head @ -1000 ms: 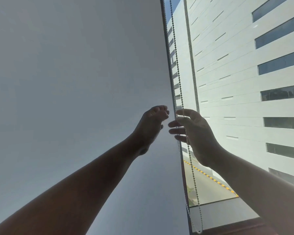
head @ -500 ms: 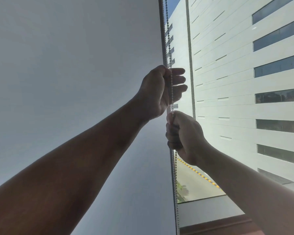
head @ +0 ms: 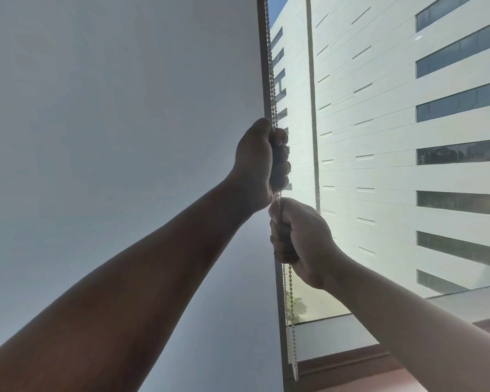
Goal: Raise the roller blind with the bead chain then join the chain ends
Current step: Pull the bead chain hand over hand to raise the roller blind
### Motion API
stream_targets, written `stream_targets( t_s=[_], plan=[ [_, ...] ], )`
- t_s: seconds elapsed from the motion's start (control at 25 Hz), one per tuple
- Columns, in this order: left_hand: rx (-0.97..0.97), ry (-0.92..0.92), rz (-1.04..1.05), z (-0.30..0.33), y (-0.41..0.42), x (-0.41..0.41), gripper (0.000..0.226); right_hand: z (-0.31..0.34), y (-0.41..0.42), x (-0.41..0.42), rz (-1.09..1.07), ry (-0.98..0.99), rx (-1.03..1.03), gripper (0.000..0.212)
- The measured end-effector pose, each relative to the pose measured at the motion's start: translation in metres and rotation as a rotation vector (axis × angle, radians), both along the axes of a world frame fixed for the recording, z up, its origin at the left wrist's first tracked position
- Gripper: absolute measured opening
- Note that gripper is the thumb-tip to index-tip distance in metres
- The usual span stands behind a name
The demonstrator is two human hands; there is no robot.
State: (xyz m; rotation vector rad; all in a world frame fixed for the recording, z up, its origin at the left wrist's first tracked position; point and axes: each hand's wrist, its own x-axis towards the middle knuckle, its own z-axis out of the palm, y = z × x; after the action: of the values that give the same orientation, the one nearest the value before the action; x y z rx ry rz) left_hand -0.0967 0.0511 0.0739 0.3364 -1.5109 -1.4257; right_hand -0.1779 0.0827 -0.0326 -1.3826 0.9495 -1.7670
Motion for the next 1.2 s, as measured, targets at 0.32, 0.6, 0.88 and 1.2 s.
stream_targets(
  t_s=[0.32,0.6,0.88,1.2],
  plan=[
    [0.057,-0.034,-0.049,-0.092,-0.033,-0.008,0.028,-0.08,-0.01,-0.013,0.047,0.021,0.26,0.036],
    [0.066,-0.029,-0.092,-0.106,-0.031,0.0,0.037,0.01,-0.012,-0.049,-0.082,0.081,0.059,0.037],
    [0.043,-0.062,-0.13,-0.105,-0.019,0.001,0.024,0.107,-0.004,-0.008,0.235,-0.162,-0.03,0.037],
    [0.016,-0.097,-0.145,-0.106,-0.016,0.009,0.025,0.095,-0.005,-0.002,0.192,-0.16,0.013,0.031]
  ],
)
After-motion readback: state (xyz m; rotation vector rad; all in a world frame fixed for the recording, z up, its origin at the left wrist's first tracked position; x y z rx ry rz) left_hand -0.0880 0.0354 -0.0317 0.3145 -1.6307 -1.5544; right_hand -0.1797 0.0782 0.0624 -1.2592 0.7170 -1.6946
